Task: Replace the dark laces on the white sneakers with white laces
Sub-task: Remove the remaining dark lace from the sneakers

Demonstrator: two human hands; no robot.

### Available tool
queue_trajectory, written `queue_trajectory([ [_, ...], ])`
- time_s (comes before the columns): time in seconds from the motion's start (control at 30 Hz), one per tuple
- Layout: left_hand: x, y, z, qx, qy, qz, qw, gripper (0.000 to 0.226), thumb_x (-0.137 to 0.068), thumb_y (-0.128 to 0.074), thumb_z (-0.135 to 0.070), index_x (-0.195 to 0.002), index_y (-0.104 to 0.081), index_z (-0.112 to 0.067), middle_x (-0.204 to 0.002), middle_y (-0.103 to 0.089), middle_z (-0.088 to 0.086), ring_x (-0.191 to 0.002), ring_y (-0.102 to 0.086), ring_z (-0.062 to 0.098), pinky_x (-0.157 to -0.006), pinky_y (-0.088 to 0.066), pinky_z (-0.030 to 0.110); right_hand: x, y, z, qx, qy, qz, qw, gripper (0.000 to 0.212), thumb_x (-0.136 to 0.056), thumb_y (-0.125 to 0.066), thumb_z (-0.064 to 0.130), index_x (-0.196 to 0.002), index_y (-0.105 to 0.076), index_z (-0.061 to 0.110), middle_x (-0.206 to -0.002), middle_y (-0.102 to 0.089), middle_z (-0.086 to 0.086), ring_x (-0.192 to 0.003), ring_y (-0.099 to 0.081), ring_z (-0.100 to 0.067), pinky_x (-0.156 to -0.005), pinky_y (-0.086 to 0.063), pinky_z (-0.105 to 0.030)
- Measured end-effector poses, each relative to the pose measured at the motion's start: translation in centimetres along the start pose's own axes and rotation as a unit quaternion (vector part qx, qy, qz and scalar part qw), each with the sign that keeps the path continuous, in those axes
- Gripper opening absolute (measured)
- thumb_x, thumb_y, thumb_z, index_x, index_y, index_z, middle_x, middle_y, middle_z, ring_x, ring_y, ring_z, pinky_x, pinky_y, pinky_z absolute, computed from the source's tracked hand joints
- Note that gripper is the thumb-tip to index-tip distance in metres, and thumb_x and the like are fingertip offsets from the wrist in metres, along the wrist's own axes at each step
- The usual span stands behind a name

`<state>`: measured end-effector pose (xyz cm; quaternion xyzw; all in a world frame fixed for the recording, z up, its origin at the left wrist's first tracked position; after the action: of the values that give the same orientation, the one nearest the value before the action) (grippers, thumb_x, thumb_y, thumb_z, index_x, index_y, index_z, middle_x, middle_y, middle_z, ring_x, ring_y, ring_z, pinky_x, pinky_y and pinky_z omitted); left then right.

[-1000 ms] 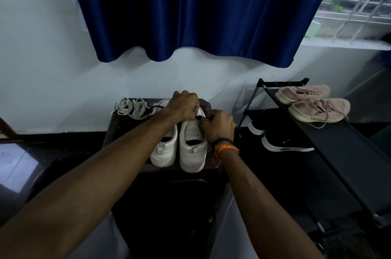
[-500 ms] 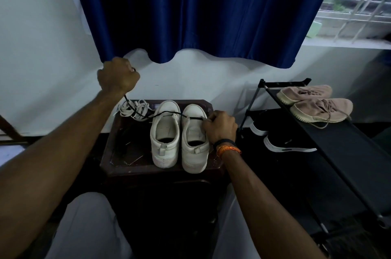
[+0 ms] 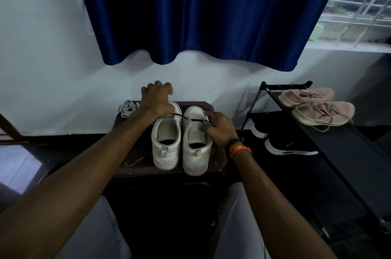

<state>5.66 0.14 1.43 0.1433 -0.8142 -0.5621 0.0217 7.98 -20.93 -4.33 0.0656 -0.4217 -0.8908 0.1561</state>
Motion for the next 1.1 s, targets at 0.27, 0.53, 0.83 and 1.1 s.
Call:
queue_trajectory([
  [0.27, 4.4, -2.3, -4.5, -0.049, -0.104, -0.026, 0.993, 0.035, -0.076, -0.068, -0.057, -0.067, -0.058, -0.024, -0.072, -0.065, -0.009, -0.079, -0.06, 0.017, -0.092, -0.033, 0.04, -0.7, 1.3, 0.9, 0.056, 0.028, -0.028, 0.998, 0.044, -0.078, -0.069, 0.016, -0.122, -0.071, 0.019, -0.125, -0.063, -0.007, -0.111, -0.062, -0.028, -0.086, -0.045, -0.028],
  [0.53, 11.3, -3.8, -7.6, -0.065, -0.276, -0.176, 0.943, 0.012, -0.078, -0.067, -0.027, -0.081, -0.07, -0.017, -0.095, -0.065, 0.004, -0.09, -0.059, 0.028, -0.089, -0.035, 0.041, -1.6, 0.0, 3.2, 0.158, 0.083, 0.009, 0.984, 0.029, -0.084, -0.065, 0.02, -0.111, -0.074, 0.016, -0.123, -0.065, -0.013, -0.115, -0.057, -0.036, -0.092, -0.047, -0.035],
  [0.83, 13.5, -7.5, -7.4, -0.06, -0.306, -0.095, 0.945, 0.039, -0.094, -0.059, -0.045, -0.104, -0.073, -0.01, -0.094, -0.071, 0.004, -0.101, -0.064, 0.024, -0.117, -0.028, 0.043, -3.5, -0.3, 3.7, 0.177, 0.084, 0.072, 0.978, 0.016, -0.083, -0.072, 0.02, -0.097, -0.071, 0.012, -0.116, -0.068, -0.012, -0.108, -0.061, -0.031, -0.086, -0.046, -0.032],
  [1.1, 13.3, -8.2, -7.3, -0.066, -0.256, -0.061, 0.962, 0.046, -0.094, -0.05, -0.045, -0.129, -0.063, -0.016, -0.127, -0.055, 0.008, -0.123, -0.054, 0.027, -0.118, -0.029, 0.045, -3.0, -0.2, 4.7, 0.182, 0.1, 0.078, 0.975, 0.015, -0.087, -0.054, 0.014, -0.091, -0.068, 0.01, -0.103, -0.069, -0.013, -0.104, -0.059, -0.035, -0.087, -0.052, -0.043],
])
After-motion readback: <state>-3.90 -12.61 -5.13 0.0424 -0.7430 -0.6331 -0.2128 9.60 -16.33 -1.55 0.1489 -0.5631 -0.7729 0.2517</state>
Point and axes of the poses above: each hand's wrist, its own x-axis away from the middle knuckle, its own y-axis out of the back of the hand, z = x × y, the point moved 6 cm from there along -x, towards the middle knuckle
